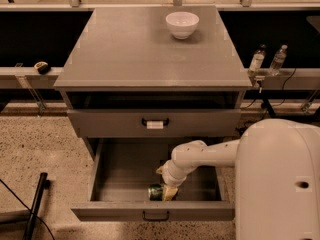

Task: Pick green can from middle drawer and place on counter

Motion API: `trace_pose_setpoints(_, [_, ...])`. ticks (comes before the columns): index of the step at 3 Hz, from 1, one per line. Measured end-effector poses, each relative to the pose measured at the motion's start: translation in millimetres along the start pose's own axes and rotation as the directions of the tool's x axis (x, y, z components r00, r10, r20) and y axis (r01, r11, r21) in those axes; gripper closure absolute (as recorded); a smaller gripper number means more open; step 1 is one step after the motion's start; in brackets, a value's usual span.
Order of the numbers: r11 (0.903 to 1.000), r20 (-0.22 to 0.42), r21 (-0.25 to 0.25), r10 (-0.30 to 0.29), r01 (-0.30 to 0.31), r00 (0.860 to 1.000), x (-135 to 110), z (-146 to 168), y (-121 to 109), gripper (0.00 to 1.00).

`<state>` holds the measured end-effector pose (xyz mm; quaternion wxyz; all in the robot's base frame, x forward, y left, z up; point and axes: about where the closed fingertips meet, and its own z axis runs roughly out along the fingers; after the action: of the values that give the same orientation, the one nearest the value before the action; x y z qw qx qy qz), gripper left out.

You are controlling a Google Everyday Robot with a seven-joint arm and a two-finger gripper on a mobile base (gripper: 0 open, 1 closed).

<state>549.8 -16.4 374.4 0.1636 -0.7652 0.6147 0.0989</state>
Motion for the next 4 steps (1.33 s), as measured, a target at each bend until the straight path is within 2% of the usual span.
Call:
trace_pose_setpoints(1, [0.9993, 0.056, -0.037, 0.008, -0.006, 0.998, 3, 15, 4, 0.51])
trace_pose_setpoints(2, [0.9990, 0.124, -0.041, -0.012, 0.017, 0.992, -4, 12, 4, 0.74])
trace_pose_setpoints(3, [1.0000, 0.269, -0.009, 0.002, 0.001, 0.963, -11, -7, -2, 0.97])
trace_pose_setpoints(4, [0.9924, 0.504, 0.118, -0.029, -0.036, 0.863, -25, -99, -7, 1.00])
